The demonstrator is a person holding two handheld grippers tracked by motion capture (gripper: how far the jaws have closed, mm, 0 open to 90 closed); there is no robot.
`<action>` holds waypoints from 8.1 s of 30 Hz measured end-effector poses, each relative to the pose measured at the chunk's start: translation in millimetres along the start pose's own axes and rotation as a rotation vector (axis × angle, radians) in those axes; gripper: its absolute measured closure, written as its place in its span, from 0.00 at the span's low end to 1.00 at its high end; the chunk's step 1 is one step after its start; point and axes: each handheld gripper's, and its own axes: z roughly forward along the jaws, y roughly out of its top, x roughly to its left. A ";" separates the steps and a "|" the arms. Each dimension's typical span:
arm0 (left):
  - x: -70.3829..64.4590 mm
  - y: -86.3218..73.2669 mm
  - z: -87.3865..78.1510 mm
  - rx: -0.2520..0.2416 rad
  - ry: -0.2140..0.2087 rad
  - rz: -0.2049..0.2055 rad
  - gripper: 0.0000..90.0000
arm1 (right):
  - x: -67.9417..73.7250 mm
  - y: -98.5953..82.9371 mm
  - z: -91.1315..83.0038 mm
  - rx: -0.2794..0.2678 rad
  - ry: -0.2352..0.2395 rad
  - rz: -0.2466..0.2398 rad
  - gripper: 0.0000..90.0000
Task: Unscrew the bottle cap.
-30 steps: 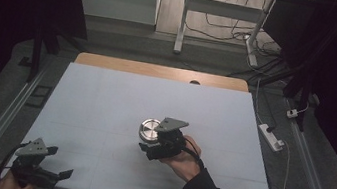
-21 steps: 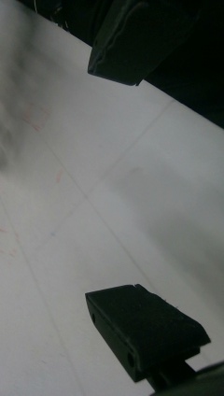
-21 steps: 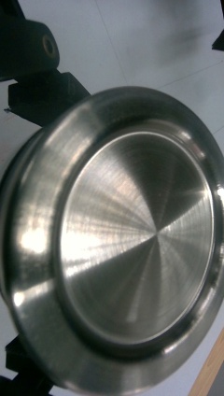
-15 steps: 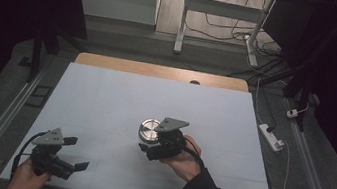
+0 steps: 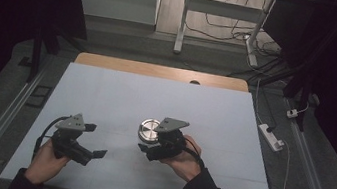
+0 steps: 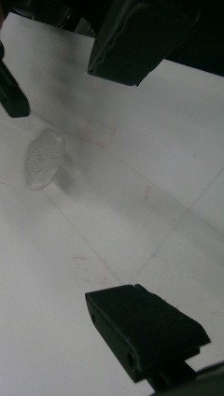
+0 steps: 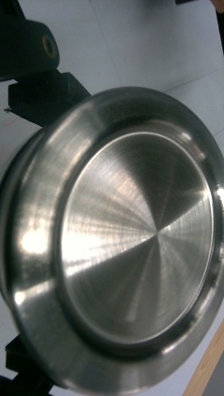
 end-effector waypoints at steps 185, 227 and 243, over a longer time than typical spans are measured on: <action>-21.7 112.4 53.3 0.055 -0.212 0.309 0.08 | 7.5 3.7 -0.9 -0.017 0.096 -0.009 0.17; -43.0 110.9 67.1 -0.027 -0.019 0.150 0.23 | 3.7 0.6 2.0 0.000 0.007 0.059 0.17; -40.7 108.7 47.7 -0.030 -0.026 0.158 0.23 | -7.1 -1.6 -2.4 -0.004 -0.019 0.076 0.17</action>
